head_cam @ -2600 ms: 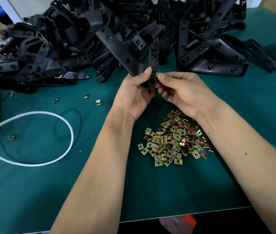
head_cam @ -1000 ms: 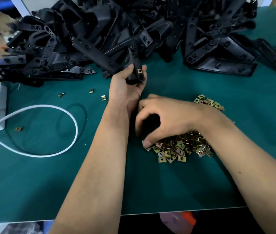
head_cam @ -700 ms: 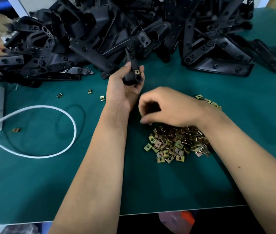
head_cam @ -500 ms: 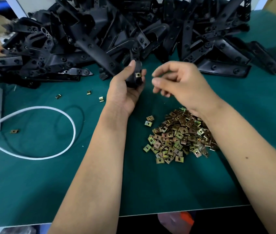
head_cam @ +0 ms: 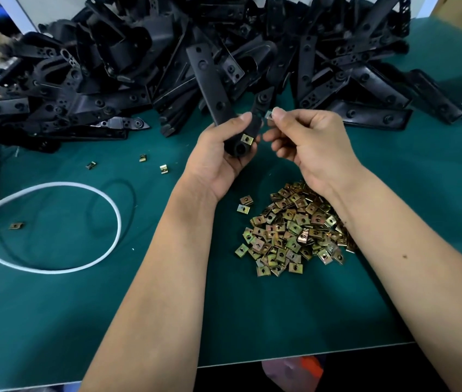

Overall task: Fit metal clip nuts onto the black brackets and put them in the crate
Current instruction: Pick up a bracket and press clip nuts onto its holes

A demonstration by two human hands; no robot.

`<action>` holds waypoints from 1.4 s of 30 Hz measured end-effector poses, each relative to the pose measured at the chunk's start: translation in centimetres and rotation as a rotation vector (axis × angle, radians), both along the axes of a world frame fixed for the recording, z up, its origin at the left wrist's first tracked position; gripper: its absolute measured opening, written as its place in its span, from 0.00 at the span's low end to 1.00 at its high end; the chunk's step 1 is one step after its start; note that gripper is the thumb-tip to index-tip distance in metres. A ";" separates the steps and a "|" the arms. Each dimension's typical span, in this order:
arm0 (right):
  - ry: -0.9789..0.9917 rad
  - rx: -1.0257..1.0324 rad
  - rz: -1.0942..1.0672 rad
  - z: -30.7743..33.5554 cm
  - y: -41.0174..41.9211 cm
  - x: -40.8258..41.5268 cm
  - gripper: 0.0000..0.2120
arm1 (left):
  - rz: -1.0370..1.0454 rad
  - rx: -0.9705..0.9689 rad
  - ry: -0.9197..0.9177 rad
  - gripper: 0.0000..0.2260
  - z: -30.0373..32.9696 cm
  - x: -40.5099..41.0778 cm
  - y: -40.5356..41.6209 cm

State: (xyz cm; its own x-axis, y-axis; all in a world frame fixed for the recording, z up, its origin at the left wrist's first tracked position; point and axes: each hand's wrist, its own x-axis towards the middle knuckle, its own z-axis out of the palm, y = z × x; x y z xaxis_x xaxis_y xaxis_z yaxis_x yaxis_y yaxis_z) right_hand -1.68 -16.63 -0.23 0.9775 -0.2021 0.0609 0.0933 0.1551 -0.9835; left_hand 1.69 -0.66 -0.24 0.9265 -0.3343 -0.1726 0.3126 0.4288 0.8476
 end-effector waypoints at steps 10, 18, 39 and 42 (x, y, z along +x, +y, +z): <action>0.025 0.015 0.002 -0.2 0.4 0.0 0.07 | -0.009 0.022 0.020 0.09 0.2 -0.2 -0.3; 0.009 0.003 -0.059 -0.2 0.8 0.0 0.10 | -0.047 -0.027 0.108 0.11 0.3 -0.2 -0.6; -0.030 -0.021 -0.042 -0.6 1.1 0.2 0.14 | -0.015 0.005 0.169 0.01 0.7 -0.2 -1.1; -0.023 -0.066 -0.004 -0.7 0.5 0.3 0.15 | -0.013 0.015 0.156 0.01 0.7 -0.1 -1.0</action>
State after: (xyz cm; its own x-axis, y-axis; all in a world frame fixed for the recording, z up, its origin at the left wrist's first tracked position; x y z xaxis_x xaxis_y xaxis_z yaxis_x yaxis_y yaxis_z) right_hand -1.38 -16.10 -0.94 0.9747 -0.2012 0.0970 0.1168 0.0890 -0.9892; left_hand 1.54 -1.69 0.50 0.8837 -0.3421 -0.3195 0.4465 0.4112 0.7947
